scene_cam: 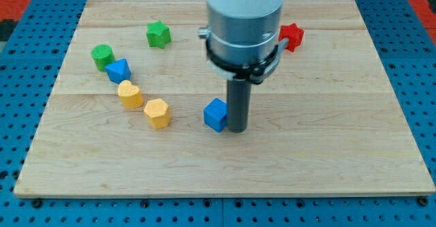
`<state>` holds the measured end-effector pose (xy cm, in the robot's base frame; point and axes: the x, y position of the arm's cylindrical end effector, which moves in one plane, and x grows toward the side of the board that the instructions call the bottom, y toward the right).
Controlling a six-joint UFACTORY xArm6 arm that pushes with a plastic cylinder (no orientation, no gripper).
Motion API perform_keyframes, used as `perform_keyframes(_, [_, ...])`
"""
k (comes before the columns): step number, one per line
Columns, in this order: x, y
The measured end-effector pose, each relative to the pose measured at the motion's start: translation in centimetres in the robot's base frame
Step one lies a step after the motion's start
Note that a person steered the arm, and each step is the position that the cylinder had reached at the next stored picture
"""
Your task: Move the blue cube slightly right
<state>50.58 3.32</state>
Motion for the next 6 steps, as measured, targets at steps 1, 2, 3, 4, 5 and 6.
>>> perform_keyframes(1, [-0.6, 1.2])
perform_keyframes(2, [5.4, 0.5])
perform_keyframes(3, [4.5, -6.8])
perform_keyframes(4, [0.6, -7.7])
perform_keyframes(5, [-1.8, -4.7])
perform_keyframes(6, [0.1, -5.4])
